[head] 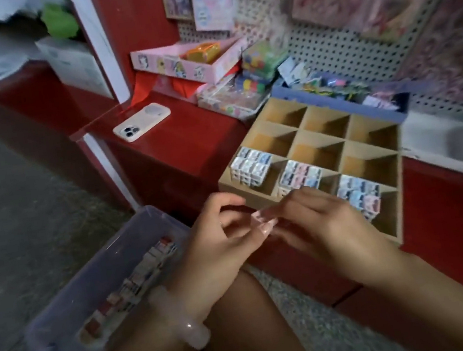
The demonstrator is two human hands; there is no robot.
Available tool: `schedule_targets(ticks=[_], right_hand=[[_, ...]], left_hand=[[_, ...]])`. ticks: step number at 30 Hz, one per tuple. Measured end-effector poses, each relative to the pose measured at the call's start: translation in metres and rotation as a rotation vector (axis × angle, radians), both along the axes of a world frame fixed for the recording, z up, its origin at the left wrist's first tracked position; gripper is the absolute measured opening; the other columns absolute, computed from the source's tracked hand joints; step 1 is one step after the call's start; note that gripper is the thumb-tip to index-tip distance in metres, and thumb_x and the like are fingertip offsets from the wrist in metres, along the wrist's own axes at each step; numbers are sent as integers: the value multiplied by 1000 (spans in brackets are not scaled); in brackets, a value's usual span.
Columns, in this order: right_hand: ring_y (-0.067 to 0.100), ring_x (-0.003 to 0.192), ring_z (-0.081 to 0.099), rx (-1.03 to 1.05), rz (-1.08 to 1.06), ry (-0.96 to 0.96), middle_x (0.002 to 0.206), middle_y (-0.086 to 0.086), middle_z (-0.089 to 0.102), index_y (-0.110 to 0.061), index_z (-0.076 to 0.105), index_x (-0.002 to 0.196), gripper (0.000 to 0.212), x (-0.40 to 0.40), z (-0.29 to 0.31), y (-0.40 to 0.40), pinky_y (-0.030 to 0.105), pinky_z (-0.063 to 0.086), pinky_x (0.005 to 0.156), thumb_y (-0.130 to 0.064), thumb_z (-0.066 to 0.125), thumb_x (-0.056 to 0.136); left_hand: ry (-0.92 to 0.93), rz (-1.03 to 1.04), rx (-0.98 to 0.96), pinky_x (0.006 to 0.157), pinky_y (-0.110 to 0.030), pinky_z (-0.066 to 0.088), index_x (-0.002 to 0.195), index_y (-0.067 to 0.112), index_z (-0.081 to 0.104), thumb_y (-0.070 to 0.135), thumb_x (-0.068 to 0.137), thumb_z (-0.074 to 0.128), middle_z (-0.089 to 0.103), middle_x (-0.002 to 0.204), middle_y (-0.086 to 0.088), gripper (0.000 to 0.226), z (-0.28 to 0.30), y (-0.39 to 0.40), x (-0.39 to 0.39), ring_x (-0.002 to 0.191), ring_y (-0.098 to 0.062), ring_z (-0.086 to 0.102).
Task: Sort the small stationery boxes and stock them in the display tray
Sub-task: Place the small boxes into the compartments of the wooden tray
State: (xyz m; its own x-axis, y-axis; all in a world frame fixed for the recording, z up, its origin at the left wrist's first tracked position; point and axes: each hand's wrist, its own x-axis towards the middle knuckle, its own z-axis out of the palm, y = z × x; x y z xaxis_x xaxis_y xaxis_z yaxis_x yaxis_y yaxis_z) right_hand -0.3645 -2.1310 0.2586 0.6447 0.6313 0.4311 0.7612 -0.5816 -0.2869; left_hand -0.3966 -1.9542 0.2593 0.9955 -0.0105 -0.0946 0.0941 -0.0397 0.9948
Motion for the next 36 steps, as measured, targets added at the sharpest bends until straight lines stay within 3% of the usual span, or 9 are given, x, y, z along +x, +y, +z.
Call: schedule_targets(ticks=[5,9,14,17,19,23,27,32,36], right_hand=[[10,83,63,125,-19,45,90,0,66,-9,67,98,25,-5,19,-51,21,49,74,-31,59,87],[1,80,60,196,-100,154,90,-2,67,-11,63,102,37,-7,26,-80,12,46,71,-42,61,82],[-20,77,51,220,-189,158,92,-18,57,-12,68,97,27,-2,12,-103,-1,36,69,-28,71,75],[-11,76,54,244,-273,219,88,-20,53,-13,68,95,25,2,0,-118,5,41,67,-20,77,73],[2,75,55,209,-363,207,89,-9,56,-13,69,94,25,5,-10,-135,15,47,67,-16,80,72],[16,88,54,24,-543,226,102,-2,55,-19,69,94,33,4,-31,-152,37,54,67,-46,61,76],[15,89,47,2,-550,244,102,0,52,-16,68,90,39,8,-46,-141,38,52,63,-50,57,77],[21,93,48,-48,-531,213,104,4,54,-14,68,96,29,18,-57,-129,35,50,62,-36,72,78],[23,97,48,-74,-496,247,105,4,53,-16,69,99,29,21,-58,-127,39,51,66,-39,67,81]], left_hand=[[-93,-127,152,83,-36,55,88,26,59,33,67,72,72,89,-1,25,7,-38,11,86,-16,70],[-14,-197,-32,77,-29,58,95,4,57,-4,87,59,69,88,-11,12,16,-68,17,72,-12,69],[52,-234,-78,77,-28,58,100,1,54,-3,87,58,66,96,-17,13,14,-92,24,74,-13,70],[17,-339,66,84,-30,56,105,17,55,17,84,64,65,102,1,23,4,-97,35,89,-7,68],[-162,-365,344,96,-21,48,114,28,51,34,84,66,58,113,16,34,-5,-91,46,104,2,58],[-542,-370,749,95,4,21,129,17,50,47,82,49,48,126,13,56,-11,-79,65,115,7,38],[-503,-369,751,93,5,19,131,18,49,52,80,43,46,126,15,61,-20,-75,72,113,8,36],[-485,-425,762,99,0,21,131,20,48,52,81,41,46,130,14,60,-35,-74,74,122,1,38],[-468,-410,788,101,-17,29,132,22,48,55,79,39,46,130,15,63,-38,-73,77,122,2,38]])
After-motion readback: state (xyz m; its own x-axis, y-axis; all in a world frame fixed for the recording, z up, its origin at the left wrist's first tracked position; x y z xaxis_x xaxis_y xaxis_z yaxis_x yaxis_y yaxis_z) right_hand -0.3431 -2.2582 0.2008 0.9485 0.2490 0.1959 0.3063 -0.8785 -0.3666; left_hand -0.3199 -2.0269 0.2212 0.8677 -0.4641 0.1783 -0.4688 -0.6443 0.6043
